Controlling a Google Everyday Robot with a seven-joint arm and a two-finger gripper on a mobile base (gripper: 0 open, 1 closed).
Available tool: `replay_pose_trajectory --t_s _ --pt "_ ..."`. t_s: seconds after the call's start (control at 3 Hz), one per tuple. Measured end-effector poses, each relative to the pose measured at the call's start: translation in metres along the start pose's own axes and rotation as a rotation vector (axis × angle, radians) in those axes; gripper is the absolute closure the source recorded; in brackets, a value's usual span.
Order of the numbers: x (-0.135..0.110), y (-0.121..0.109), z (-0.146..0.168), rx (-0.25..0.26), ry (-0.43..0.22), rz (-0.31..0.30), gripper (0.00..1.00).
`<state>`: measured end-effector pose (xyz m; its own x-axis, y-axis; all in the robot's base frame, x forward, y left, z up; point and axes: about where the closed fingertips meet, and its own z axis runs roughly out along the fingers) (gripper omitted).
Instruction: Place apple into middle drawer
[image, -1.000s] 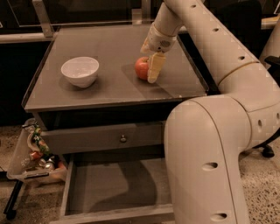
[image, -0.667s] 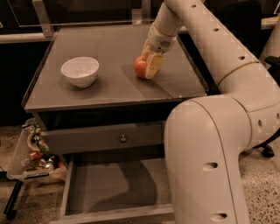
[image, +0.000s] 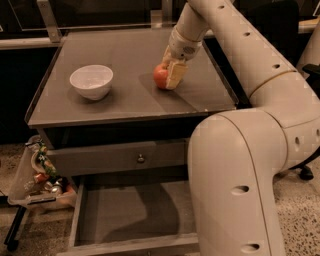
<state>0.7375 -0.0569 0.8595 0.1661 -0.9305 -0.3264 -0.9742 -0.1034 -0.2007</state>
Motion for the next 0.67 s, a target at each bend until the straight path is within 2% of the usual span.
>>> replay_pose_trajectory --t_s 0.33,0.67 --pt "-0.007 -0.004 -0.011 0.042 -0.009 -0.013 1.0" --pt "-0.002 0.009 -0.051 0.135 -0.018 0.056 1.0"
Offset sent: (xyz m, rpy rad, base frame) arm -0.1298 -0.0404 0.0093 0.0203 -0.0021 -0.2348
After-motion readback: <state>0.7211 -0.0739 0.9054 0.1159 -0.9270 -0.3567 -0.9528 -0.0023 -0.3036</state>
